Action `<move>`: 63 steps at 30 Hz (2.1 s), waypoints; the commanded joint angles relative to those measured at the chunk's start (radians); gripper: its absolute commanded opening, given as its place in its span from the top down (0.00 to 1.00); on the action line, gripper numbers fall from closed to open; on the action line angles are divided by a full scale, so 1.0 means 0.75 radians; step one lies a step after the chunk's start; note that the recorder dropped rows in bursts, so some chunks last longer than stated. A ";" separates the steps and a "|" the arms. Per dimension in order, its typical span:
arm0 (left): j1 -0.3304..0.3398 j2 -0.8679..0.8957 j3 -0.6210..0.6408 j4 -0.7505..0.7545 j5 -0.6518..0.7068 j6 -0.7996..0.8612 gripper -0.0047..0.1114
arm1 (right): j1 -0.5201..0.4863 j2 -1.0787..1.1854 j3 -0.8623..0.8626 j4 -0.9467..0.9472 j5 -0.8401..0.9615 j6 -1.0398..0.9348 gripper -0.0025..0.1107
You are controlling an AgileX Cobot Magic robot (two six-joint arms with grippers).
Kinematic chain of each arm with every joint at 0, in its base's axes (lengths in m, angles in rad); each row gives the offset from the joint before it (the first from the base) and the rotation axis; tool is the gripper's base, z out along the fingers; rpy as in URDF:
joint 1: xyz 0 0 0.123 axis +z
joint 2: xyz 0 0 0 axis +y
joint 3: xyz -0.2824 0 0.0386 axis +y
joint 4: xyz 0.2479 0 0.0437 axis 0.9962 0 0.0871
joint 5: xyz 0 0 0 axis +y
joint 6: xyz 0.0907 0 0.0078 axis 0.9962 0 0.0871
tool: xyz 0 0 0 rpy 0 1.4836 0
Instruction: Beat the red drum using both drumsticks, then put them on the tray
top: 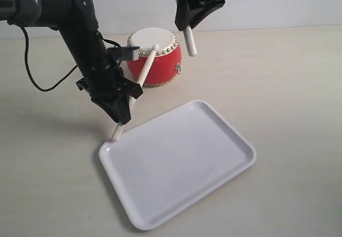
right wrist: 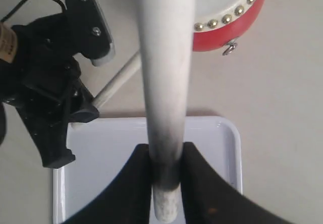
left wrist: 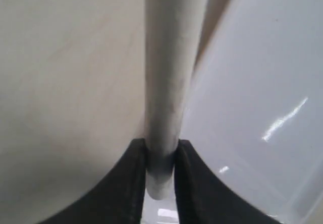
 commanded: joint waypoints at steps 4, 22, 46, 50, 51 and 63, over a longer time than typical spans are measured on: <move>0.100 -0.248 -0.022 0.052 -0.002 -0.025 0.96 | -0.004 0.105 -0.009 -0.012 -0.006 -0.005 0.98; 0.325 -0.567 0.017 -0.044 -0.002 -0.030 0.96 | -0.007 0.425 -0.009 0.322 -0.006 0.005 0.98; 0.013 -0.125 -0.064 0.127 -0.002 -0.100 0.96 | -0.012 -0.030 -0.009 -0.013 -0.006 -0.001 0.98; 0.021 -0.248 -0.059 0.135 -0.002 -0.079 0.96 | -0.012 -0.035 -0.009 -0.023 -0.006 -0.006 0.98; 0.025 -0.282 -0.045 0.132 -0.002 -0.066 0.96 | -0.012 -0.042 -0.006 -0.023 -0.006 -0.019 0.98; 0.052 -0.726 0.533 0.006 -0.274 0.021 0.96 | -0.010 -0.168 -0.001 -0.016 -0.006 -0.033 0.98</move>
